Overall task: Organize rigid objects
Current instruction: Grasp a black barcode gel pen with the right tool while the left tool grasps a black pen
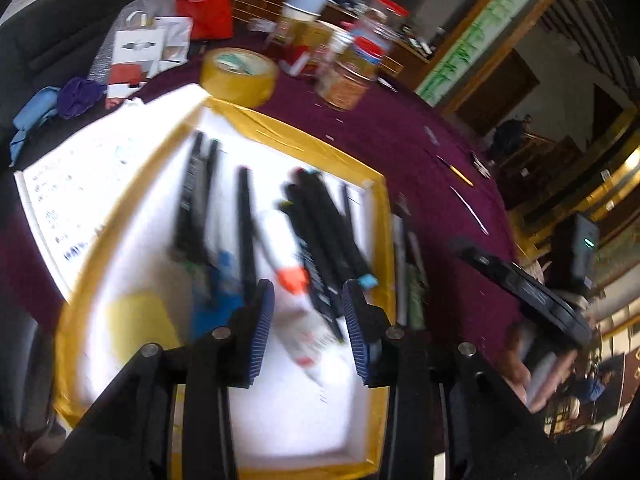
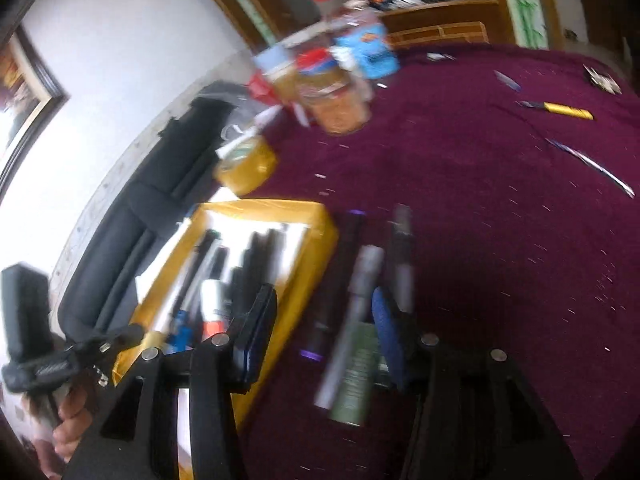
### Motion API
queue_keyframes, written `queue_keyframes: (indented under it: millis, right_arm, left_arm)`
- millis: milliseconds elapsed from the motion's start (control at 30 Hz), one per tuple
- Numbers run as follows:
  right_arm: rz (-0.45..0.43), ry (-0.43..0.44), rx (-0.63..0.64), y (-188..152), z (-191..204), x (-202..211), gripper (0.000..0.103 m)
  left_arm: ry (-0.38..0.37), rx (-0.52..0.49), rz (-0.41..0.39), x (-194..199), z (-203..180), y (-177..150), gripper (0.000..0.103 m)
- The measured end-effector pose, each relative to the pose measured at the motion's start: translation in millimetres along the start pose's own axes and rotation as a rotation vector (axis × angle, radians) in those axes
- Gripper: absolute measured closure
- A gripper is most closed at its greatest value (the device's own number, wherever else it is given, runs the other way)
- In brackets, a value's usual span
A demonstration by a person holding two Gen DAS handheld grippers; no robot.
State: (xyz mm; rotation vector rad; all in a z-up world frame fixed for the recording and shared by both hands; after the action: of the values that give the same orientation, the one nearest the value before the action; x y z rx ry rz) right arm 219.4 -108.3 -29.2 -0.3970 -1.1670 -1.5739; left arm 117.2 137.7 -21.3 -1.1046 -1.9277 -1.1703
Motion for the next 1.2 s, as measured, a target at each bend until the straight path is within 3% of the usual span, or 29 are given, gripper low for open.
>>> queue_keyframes:
  millis: [67, 300, 633, 900, 967, 1033, 1100, 1200]
  right_arm:
    - [0.023, -0.034, -0.028, -2, -18, -3, 0.060]
    - [0.103, -0.114, -0.064, 6, -50, -29, 0.079]
    - [0.155, -0.126, -0.014, 11, -48, -53, 0.081]
    - [0.190, -0.296, 0.123, 14, -31, -65, 0.084]
    - [0.177, -0.375, 0.193, 13, -22, -71, 0.084]
    - [0.173, -0.406, 0.245, 12, -17, -73, 0.091]
    - [0.179, -0.388, 0.220, 13, -24, -68, 0.096]
    - [0.177, -0.431, 0.182, 12, -49, -53, 0.096]
  left_arm:
    - [-0.017, -0.028, 0.016, -2, -15, -9, 0.070]
    - [-0.028, -0.085, 0.050, -9, -48, -28, 0.070]
    - [-0.018, -0.110, 0.075, -16, -62, -37, 0.070]
    - [-0.017, -0.128, 0.095, -21, -70, -39, 0.070]
    - [-0.022, -0.136, 0.095, -22, -74, -39, 0.070]
    - [-0.017, -0.143, 0.095, -22, -78, -39, 0.070]
    - [-0.008, -0.154, 0.103, -23, -82, -40, 0.070]
    - [-0.005, -0.164, 0.107, -24, -87, -41, 0.070]
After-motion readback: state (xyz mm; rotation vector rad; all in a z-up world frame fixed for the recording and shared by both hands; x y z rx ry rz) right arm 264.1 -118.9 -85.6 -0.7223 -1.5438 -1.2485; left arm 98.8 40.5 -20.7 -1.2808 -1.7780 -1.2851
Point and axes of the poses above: each gripper's, at about its wrist camera, not at the fingertips, and x roughly against the way its jaws point, z to its left, y to its top, the point moved 4 cm from there along -x, roughly the way its jaws point, and after that the axes turned 6 degrees about z, right-handed, at the moved point
